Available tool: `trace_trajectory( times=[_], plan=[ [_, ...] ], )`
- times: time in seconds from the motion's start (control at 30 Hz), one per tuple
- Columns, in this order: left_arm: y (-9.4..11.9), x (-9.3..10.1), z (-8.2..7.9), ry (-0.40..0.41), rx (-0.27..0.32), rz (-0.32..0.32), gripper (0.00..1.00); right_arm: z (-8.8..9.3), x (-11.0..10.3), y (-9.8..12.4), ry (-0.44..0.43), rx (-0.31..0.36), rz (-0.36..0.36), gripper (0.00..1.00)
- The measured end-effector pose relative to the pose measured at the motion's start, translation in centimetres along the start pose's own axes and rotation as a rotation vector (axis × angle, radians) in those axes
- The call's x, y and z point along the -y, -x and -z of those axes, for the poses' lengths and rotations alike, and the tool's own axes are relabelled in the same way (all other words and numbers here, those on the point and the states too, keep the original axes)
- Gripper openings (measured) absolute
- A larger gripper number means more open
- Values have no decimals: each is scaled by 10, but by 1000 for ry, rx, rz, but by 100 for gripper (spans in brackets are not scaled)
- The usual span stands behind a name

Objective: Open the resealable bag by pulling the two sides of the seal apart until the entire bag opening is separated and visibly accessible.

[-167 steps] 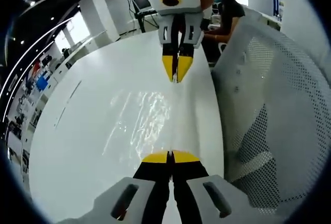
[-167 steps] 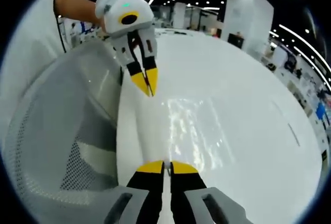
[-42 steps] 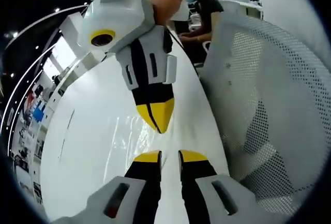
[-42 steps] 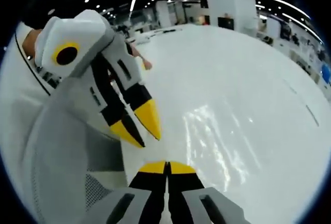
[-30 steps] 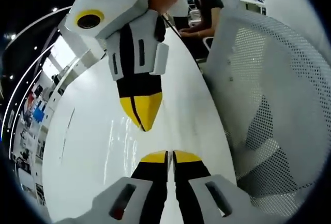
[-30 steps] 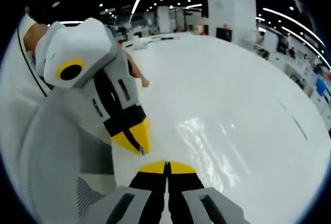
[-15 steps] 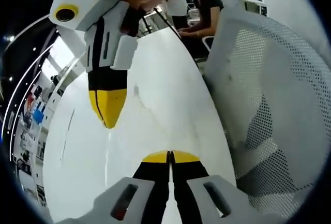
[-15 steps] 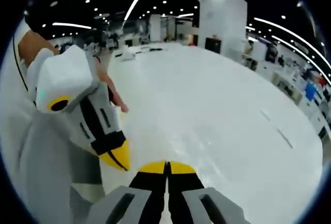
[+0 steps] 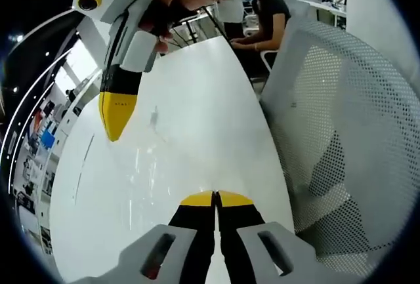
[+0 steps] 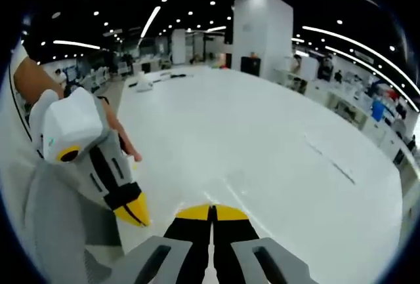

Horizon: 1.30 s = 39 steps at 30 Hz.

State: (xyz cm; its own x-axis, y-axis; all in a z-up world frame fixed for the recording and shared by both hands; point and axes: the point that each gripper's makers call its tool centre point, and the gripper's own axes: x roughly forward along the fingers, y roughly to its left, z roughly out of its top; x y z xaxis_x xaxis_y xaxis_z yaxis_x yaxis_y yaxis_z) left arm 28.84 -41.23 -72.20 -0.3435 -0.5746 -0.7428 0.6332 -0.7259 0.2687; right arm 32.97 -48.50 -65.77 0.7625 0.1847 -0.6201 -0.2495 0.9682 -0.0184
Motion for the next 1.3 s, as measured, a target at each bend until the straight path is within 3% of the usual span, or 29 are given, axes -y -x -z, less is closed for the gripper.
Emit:
trace_trajectory(
  times=[0.13, 0.17, 0.23, 0.57, 0.9, 1.3],
  plan=[
    [1, -8, 1, 10, -2, -26, 0, -4, 2, -1, 14, 10, 12, 0],
    [2, -15, 1, 32, 4, -60, 0, -7, 3, 0, 14, 24, 16, 0],
    [3, -18, 2, 72, 9, -70, 0, -11, 3, 0, 5, 38, 12, 0],
    [8, -37, 11, 53, -16, -155, 0, -10, 2, -8, 56, 24, 14, 0],
    [7, -36, 12, 84, -14, -164, 1, 2, 3, -16, 198, -27, 17, 0],
    [16, -41, 14, 108, -3, -193, 3, 10, 14, -22, 248, -47, 41, 0]
  ],
)
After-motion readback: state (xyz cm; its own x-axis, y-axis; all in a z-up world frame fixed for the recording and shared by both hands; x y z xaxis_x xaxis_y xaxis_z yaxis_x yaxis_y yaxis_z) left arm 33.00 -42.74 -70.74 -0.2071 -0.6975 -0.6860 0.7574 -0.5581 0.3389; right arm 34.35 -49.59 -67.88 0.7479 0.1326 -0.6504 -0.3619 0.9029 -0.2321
